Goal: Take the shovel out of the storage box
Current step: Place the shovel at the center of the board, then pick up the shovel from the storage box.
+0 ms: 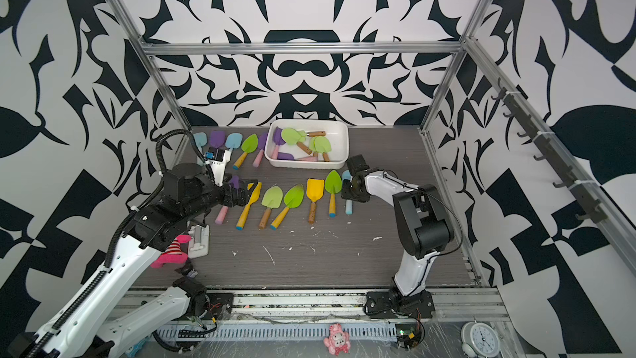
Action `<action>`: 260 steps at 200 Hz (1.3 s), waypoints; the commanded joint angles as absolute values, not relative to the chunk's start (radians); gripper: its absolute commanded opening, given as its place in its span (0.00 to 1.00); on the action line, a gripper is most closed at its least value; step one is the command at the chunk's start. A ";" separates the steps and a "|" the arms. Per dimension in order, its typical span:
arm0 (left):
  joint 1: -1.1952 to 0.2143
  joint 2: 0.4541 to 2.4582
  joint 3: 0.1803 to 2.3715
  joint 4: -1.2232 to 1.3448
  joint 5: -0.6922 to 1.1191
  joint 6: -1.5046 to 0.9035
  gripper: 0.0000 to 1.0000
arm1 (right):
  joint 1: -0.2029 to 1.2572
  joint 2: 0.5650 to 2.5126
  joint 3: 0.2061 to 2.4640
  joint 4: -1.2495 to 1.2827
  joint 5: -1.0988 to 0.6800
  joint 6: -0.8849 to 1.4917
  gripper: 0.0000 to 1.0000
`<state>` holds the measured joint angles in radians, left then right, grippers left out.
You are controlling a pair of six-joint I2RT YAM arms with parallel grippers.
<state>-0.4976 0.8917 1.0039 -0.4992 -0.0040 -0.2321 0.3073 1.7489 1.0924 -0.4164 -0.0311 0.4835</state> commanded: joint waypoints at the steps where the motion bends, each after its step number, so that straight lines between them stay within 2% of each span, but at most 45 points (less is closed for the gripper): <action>1: -0.500 0.900 0.983 -0.466 0.001 -0.236 0.99 | 0.302 1.653 1.150 -0.478 0.003 0.494 0.56; 47: -0.499 0.945 0.974 -0.397 0.043 -0.212 0.99 | 0.302 1.505 1.181 -0.515 0.031 0.486 0.79; 75: -0.500 0.986 0.960 -0.340 0.099 -0.200 0.99 | 0.302 1.439 1.199 -0.512 0.054 0.482 0.87; 104: -0.499 1.032 0.942 -0.290 0.138 -0.184 0.99 | 0.300 1.434 1.260 -0.521 0.064 0.443 0.90; 132: -0.499 1.081 0.957 -0.276 0.130 -0.173 0.99 | 0.286 1.482 1.369 -0.531 0.017 0.394 0.91; 169: -0.500 1.105 0.956 -0.231 0.064 -0.187 0.99 | 0.260 1.658 1.610 -0.632 -0.096 0.359 0.91; 260: -0.500 1.213 1.036 -0.229 0.021 -0.157 0.99 | 0.245 2.102 2.149 -0.817 -0.260 0.390 0.77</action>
<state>-0.4976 1.1831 0.9817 -0.2493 0.0334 -0.1814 0.2470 2.0521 2.0396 -0.7532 -0.2073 0.3687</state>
